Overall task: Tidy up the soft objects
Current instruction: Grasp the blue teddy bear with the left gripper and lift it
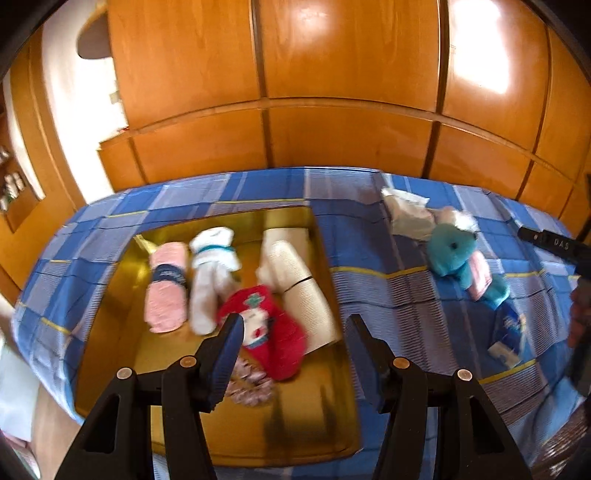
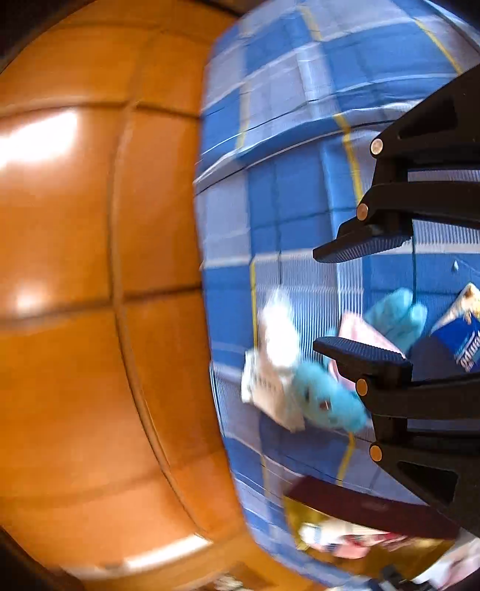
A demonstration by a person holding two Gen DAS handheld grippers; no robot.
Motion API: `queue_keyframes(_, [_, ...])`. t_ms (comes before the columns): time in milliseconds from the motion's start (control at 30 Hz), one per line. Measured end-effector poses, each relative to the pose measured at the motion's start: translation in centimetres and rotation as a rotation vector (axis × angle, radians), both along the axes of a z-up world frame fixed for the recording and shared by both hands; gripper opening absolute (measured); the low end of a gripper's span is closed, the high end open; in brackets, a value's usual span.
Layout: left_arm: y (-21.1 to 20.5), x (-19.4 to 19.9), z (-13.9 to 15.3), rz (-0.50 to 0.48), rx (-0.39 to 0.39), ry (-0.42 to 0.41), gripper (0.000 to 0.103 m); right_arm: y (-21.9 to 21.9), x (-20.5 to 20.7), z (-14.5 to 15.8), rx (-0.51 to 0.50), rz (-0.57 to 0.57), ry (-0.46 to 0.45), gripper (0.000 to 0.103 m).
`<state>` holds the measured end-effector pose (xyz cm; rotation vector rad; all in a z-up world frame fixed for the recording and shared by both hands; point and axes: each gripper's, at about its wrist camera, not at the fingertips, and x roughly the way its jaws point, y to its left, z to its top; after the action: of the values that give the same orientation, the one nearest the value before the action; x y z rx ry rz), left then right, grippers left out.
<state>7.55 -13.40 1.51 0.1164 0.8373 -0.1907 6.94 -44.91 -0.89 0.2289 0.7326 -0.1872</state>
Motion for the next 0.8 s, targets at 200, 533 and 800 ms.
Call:
queue_keyframes(200, [-3.5, 2.9, -0.2, -0.05, -0.059, 0.07, 0.058, -3.1, -0.5, -0.4, 0.127, -0.098, 0.004, 0.042])
queue_keyframes(533, [-10.1, 7.8, -1.3, -0.161, -0.169, 0.19, 0.065, -3.2, -0.4, -0.6, 0.158, -0.09, 0.016, 0.042])
queue_keyframes(800, [-15.1, 11.3, -3.0, -0.195, -0.258, 0.286, 0.085, -4.0, -0.4, -0.8, 0.227, -0.105, 0.025, 0.042])
